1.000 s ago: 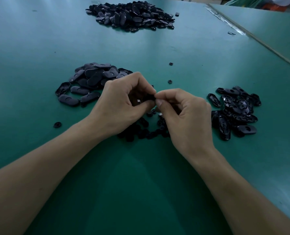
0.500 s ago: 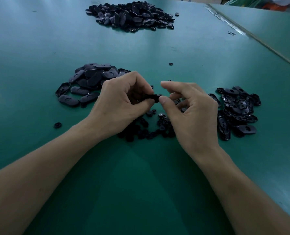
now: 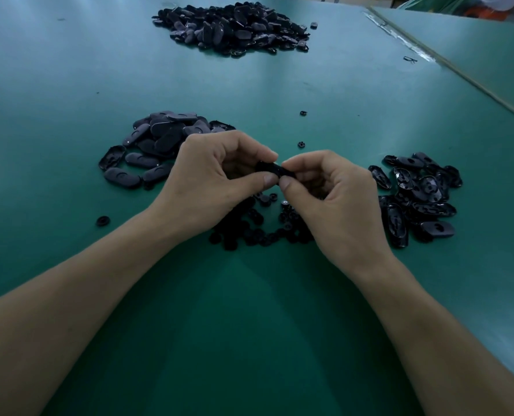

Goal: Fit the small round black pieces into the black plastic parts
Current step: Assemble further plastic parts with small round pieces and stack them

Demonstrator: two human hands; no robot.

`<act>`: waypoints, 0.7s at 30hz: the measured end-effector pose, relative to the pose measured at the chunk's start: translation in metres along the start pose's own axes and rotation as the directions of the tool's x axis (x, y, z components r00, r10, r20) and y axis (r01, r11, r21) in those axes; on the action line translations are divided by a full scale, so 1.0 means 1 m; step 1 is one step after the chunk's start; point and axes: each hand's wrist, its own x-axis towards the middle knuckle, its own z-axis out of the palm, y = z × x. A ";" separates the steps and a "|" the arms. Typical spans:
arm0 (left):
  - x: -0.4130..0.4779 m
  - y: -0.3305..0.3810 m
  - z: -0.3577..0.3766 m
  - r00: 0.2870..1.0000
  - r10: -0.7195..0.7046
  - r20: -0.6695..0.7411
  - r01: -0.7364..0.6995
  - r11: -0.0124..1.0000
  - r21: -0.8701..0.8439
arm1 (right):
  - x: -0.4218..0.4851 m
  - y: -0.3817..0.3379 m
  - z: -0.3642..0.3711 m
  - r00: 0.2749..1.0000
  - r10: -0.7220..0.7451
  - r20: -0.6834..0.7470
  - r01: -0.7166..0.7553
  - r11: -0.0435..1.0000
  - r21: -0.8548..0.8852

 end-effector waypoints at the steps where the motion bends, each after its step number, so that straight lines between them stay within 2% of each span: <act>1: 0.000 0.000 0.000 1.000 0.001 0.000 -0.001 1.000 0.010 | 0.000 0.000 0.000 1.000 0.003 0.003 -0.003 1.000 -0.002; 8: -0.001 0.002 0.001 1.000 -0.016 0.000 0.016 0.998 0.057 | 0.000 -0.003 0.000 0.999 0.042 0.022 -0.041 0.998 -0.042; 21: -0.001 0.002 -0.003 0.998 -0.043 -0.043 0.043 0.999 0.013 | 0.000 -0.004 0.000 1.000 0.026 0.016 -0.026 0.999 -0.039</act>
